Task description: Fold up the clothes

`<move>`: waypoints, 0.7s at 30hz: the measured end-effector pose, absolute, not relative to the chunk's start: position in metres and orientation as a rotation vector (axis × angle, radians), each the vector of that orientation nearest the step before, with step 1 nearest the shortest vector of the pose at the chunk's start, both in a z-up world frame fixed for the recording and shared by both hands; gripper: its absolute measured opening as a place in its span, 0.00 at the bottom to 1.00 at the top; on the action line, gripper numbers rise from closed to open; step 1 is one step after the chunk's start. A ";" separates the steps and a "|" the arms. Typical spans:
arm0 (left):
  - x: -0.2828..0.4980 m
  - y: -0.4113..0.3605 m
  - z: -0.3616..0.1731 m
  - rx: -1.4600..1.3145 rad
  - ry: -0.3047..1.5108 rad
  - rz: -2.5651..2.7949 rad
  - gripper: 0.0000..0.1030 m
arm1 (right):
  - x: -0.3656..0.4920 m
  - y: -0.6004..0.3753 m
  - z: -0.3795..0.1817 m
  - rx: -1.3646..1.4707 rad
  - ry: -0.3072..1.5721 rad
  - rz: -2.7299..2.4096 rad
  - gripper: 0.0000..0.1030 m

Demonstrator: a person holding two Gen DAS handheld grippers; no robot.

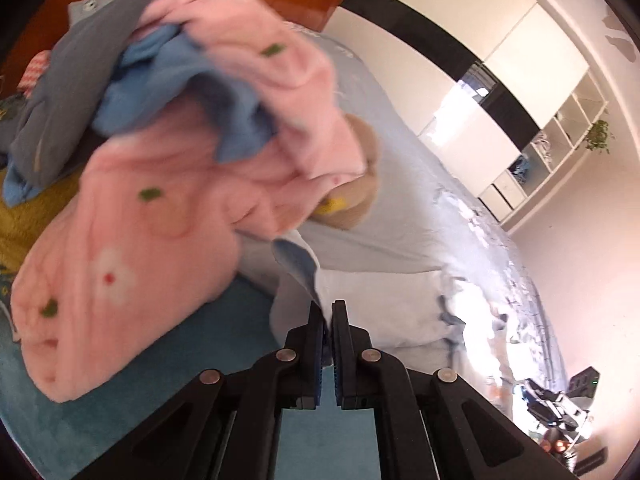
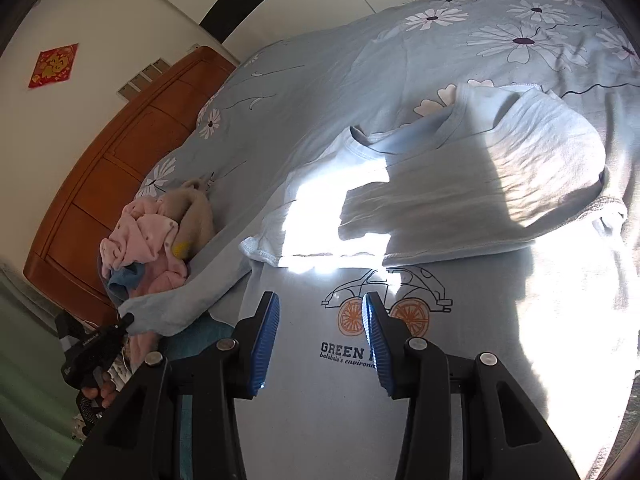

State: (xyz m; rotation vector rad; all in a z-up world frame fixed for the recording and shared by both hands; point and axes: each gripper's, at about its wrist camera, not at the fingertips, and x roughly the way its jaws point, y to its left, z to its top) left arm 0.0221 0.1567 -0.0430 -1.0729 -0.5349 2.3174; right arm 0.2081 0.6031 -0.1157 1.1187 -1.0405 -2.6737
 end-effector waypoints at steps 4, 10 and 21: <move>0.021 0.237 0.018 -0.977 -0.457 2.180 0.04 | 0.230 0.626 -0.108 1.061 -1.090 -2.693 0.43; 0.041 0.387 0.068 -0.894 -0.286 2.005 0.04 | 0.278 0.672 -0.096 1.000 -1.144 -2.780 0.43; 0.103 0.599 0.006 -1.047 0.031 1.815 0.04 | 0.365 0.742 -0.097 0.926 -1.333 -2.928 0.43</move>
